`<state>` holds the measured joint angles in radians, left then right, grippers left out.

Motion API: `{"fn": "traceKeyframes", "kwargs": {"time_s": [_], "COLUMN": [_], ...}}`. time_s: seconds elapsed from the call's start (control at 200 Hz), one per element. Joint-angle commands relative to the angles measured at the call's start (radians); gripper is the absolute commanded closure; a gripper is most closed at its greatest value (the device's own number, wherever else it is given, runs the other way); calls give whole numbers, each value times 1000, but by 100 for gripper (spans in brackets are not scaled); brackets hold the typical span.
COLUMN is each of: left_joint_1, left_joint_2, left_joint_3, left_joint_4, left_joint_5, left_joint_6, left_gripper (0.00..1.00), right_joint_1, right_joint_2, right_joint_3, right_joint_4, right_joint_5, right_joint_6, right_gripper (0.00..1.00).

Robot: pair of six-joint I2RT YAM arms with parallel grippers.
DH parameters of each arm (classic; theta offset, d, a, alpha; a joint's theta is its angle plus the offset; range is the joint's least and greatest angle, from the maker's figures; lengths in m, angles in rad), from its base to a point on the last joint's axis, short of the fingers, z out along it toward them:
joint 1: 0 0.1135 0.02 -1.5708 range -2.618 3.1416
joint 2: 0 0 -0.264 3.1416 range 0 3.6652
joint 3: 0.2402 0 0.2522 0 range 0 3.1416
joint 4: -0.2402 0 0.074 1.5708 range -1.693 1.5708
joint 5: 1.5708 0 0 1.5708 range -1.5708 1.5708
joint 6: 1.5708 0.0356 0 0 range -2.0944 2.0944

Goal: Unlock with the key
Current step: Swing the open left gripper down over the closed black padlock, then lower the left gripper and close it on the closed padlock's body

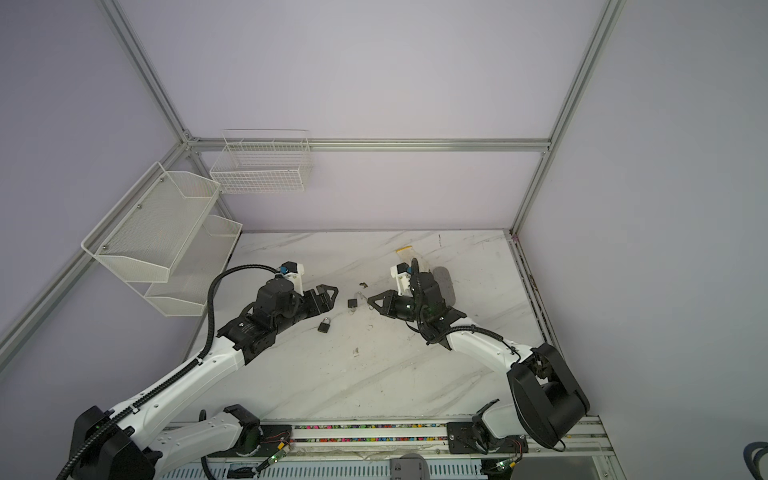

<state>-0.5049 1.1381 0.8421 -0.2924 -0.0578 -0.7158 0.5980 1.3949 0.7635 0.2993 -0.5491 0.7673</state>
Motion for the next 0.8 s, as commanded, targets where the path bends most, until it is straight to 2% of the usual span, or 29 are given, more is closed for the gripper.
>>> {"fn": "traceKeyframes", "kwargs": {"time_s": [0.0,0.205,0.375,0.795], "left_joint_1": [14,19,19,16], "left_joint_2": [97,322,453,586], "left_joint_3": [142,241,292,324], "left_joint_4": [-166,-270,-339,-365], "left_joint_5": [-94,-149,-171,-86], "left_joint_6": [131,156,158,115], "left_gripper": [15,22,25,35], "right_joint_1": [-4,-5,-4,-5], "right_joint_2": [-16,-4,-16,-3], "right_joint_3": [-32,-40,-40,-36], "right_joint_4": [-52,-54,-78,-75], "right_joint_5": [59,73,104,77], "right_joint_6": [-69,-89,-96,-112], "right_gripper": [100,100,100,100]}}
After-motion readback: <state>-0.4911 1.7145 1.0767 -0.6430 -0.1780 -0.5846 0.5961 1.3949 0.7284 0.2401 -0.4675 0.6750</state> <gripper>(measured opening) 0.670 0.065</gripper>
